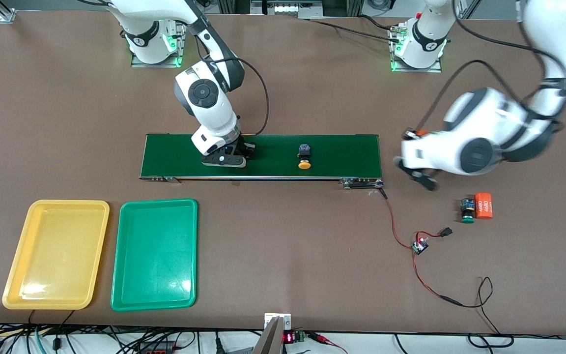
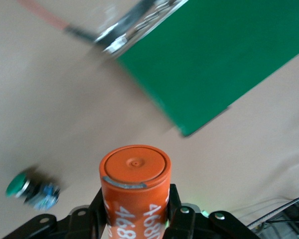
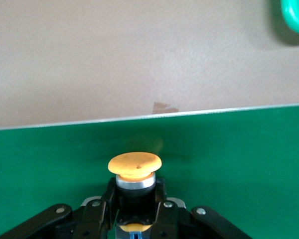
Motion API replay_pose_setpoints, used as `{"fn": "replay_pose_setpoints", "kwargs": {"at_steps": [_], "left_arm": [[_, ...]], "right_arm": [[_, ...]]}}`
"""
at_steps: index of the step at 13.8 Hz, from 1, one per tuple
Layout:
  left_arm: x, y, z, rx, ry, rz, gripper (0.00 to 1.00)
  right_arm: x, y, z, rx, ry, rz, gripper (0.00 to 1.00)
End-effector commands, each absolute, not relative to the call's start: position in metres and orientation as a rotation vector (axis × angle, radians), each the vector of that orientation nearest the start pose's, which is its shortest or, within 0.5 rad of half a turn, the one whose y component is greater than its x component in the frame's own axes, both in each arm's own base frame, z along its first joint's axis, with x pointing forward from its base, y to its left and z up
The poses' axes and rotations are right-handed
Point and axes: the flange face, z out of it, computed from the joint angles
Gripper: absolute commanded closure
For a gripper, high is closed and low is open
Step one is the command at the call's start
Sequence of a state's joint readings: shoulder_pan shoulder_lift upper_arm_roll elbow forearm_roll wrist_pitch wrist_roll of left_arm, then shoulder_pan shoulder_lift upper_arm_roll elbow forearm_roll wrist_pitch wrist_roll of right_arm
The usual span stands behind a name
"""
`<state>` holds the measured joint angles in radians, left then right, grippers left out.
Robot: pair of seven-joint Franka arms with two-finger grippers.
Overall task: Sort buttons by color to trays
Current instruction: 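Carry the button over the yellow tray while the left gripper places the battery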
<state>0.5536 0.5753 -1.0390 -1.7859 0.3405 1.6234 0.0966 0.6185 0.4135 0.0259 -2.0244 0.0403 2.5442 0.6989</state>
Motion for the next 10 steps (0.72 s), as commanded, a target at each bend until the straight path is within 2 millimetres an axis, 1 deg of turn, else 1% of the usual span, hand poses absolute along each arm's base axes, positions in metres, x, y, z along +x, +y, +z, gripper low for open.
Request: {"fn": "replay_pose_setpoints", "kwargs": {"at_steps": [1,2,3,4,5,6,7,8,9,10], "left_arm": [[0.542,-0.248,0.324,-2.895,1.368,0.593,0.90],[0.545,-0.250,0.314,-2.885,1.439,0.540,0.90],[0.549,-0.246,0.305,-2.863,1.513,0.512,0.90],[0.550,-0.242,0.294,-2.804,1.609,0.490,0.91],[0.545,-0.248,0.285,-2.769,1.666,0.463,0.91],[0.540,-0.255,0.279,-2.743,1.701,0.437,0.91],[0.535,-0.267,0.275,-2.657,1.757,0.405,0.91],[0.528,-0.282,0.265,-2.547,1.816,0.392,0.91],[0.529,-0.280,0.255,-2.515,1.822,0.394,0.91],[0.530,-0.281,0.253,-2.514,1.824,0.394,0.89]], "right_arm": [[0.516,0.343,0.296,-3.062,0.103,-0.120,0.93],[0.534,0.329,0.317,-3.090,0.065,-0.073,0.93],[0.552,0.320,0.337,-3.112,0.021,-0.013,0.93],[0.568,0.312,0.350,-3.128,-0.001,0.032,0.93],[0.584,0.296,0.362,-3.134,0.008,0.053,0.93],[0.592,0.280,0.366,-3.135,0.001,0.062,0.93],[0.604,0.253,0.369,-3.132,-0.014,0.059,0.93],[0.616,0.224,0.369,-3.131,-0.031,0.058,0.93],[0.626,0.195,0.369,-3.127,-0.046,0.055,0.93],[0.634,0.166,0.369,-3.122,-0.053,0.055,0.93]]}}
